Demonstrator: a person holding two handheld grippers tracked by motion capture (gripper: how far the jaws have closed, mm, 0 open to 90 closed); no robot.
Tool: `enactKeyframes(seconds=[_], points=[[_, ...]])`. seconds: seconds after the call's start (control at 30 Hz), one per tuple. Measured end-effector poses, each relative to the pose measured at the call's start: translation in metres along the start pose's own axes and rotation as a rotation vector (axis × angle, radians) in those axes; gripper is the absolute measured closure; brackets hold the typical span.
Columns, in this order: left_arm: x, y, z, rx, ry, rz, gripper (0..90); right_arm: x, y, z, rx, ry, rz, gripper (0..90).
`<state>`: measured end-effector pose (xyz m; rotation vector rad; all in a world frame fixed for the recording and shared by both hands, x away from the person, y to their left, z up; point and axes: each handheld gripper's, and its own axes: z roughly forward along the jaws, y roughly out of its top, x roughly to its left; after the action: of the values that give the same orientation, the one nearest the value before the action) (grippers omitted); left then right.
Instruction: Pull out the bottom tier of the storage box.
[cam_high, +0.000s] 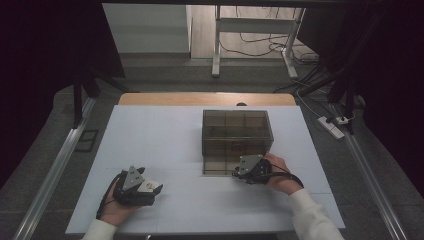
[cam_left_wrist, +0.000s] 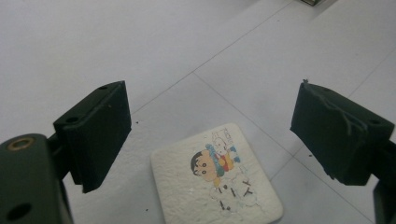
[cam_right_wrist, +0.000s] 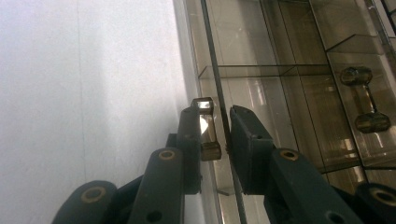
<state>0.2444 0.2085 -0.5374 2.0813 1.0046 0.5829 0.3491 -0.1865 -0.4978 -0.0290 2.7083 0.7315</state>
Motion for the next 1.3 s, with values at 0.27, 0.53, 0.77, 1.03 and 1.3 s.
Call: enactKeyframes(seconds=[0.27, 0.53, 0.77, 1.03, 1.3], points=[[0.0001, -0.0001, -0.0001, 0.0, 0.0, -0.001, 12.3, 0.0026, -0.0025, -0.002, -0.011, 0.007, 0.009, 73.5], [-0.0001, -0.0001, -0.0001, -0.002, 0.0, -0.001, 12.3, 0.0049, -0.0021, -0.003, -0.008, 0.005, 0.006, 73.4], [-0.0003, 0.0, -0.0001, 0.002, 0.001, 0.001, 12.2, 0.0045, -0.0033, -0.0026, -0.021, 0.016, 0.019, 73.5], [-0.0002, 0.0, -0.0002, -0.004, 0.002, -0.001, 12.2, 0.0051, -0.004, -0.0032, -0.02, 0.001, 0.018, 73.2], [-0.0001, 0.0, -0.0004, -0.003, 0.003, -0.001, 12.2, 0.0027, -0.0063, -0.0052, -0.064, -0.002, 0.089, 62.7]])
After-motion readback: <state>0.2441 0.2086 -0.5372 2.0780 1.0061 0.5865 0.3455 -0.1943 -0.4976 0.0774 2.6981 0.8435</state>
